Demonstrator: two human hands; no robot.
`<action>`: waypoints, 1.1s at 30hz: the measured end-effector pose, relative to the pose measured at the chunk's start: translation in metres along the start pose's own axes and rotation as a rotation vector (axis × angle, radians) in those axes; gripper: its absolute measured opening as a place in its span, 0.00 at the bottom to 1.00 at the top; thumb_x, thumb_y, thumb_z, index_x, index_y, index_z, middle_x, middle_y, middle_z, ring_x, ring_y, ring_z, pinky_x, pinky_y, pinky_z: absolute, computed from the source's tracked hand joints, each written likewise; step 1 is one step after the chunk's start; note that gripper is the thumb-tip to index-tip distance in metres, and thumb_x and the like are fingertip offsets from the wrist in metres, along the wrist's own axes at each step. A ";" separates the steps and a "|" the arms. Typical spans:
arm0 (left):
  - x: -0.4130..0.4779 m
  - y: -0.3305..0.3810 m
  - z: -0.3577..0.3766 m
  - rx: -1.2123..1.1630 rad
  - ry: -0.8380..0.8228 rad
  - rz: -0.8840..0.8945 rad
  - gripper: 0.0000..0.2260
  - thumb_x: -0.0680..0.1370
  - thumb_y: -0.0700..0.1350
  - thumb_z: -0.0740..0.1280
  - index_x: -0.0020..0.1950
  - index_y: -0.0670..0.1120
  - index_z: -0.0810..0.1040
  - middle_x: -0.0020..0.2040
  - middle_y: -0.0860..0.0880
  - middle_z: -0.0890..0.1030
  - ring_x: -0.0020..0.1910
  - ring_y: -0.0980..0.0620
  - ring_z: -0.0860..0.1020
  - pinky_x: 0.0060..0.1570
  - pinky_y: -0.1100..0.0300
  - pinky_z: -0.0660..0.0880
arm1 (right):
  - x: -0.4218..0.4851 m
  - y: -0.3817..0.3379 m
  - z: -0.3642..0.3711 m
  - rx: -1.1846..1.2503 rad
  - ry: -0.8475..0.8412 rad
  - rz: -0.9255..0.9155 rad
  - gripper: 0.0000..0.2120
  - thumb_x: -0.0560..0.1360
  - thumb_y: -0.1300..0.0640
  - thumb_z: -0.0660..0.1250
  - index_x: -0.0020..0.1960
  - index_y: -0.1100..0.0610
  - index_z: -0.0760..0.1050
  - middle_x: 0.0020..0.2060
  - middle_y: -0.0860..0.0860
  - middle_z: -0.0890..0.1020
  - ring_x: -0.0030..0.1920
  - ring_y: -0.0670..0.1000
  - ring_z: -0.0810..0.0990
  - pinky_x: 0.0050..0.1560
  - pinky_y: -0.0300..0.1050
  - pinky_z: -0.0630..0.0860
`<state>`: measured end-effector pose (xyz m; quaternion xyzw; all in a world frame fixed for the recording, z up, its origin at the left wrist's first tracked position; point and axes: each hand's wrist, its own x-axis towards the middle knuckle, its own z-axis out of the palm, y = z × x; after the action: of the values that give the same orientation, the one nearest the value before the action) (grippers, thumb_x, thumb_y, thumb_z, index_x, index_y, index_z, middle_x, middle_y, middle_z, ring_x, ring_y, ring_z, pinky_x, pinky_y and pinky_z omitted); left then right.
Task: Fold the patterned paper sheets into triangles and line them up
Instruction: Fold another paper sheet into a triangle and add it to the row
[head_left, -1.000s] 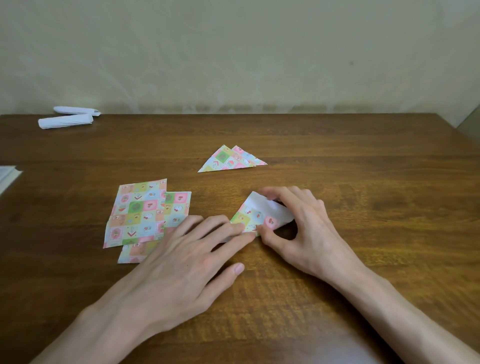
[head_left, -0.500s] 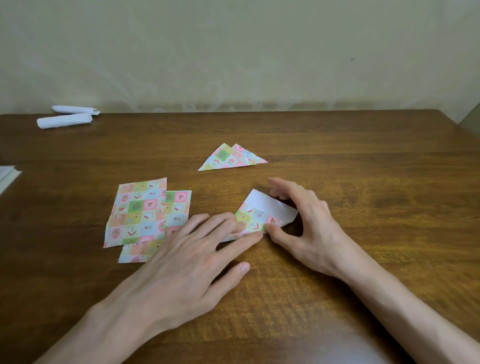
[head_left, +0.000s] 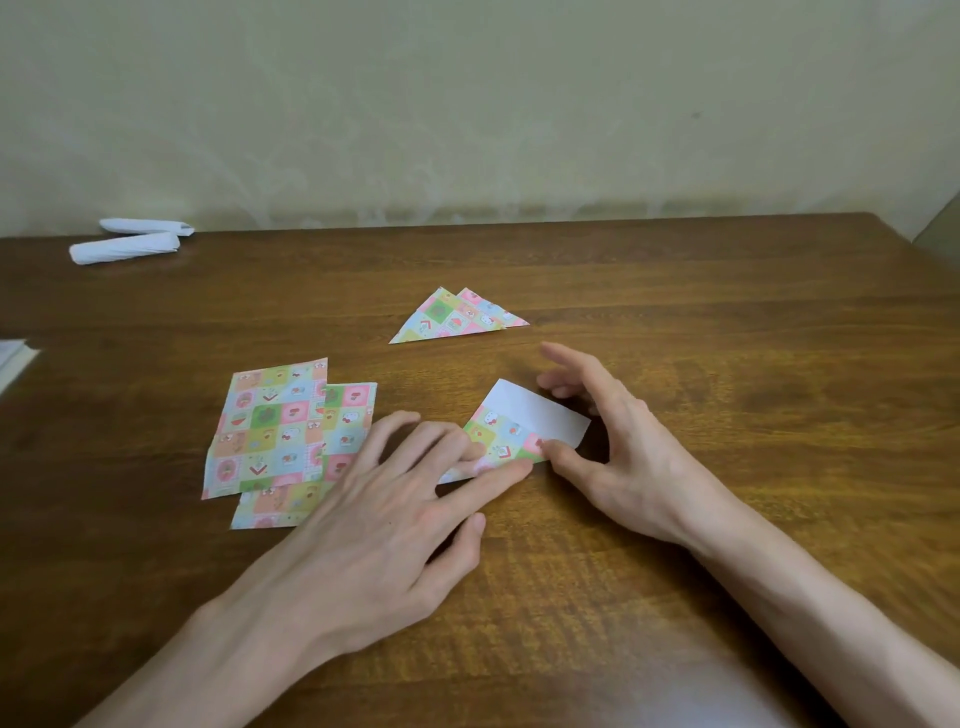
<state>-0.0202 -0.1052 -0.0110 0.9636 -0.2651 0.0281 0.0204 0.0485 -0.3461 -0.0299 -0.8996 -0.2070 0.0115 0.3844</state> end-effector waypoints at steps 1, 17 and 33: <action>0.000 0.000 0.000 0.006 0.010 0.002 0.23 0.85 0.54 0.53 0.81 0.59 0.63 0.65 0.55 0.71 0.67 0.53 0.67 0.73 0.53 0.54 | 0.000 -0.001 0.000 -0.002 -0.008 -0.001 0.38 0.77 0.58 0.73 0.80 0.44 0.58 0.67 0.39 0.73 0.69 0.39 0.69 0.72 0.42 0.60; 0.003 0.009 -0.002 -0.035 0.081 -0.010 0.22 0.85 0.54 0.54 0.80 0.60 0.65 0.60 0.55 0.68 0.65 0.54 0.63 0.72 0.53 0.57 | 0.004 0.003 -0.012 0.096 -0.055 0.019 0.43 0.75 0.72 0.67 0.81 0.43 0.58 0.67 0.42 0.76 0.69 0.40 0.72 0.73 0.42 0.67; 0.002 0.010 -0.007 -0.042 0.059 -0.015 0.23 0.82 0.53 0.57 0.79 0.59 0.68 0.62 0.55 0.72 0.66 0.54 0.65 0.68 0.60 0.53 | 0.000 0.000 0.005 -0.020 0.057 -0.015 0.33 0.77 0.50 0.75 0.77 0.40 0.64 0.62 0.37 0.75 0.66 0.40 0.71 0.68 0.46 0.64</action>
<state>-0.0237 -0.1143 -0.0039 0.9637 -0.2576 0.0508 0.0484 0.0481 -0.3425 -0.0340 -0.9017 -0.2026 -0.0190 0.3814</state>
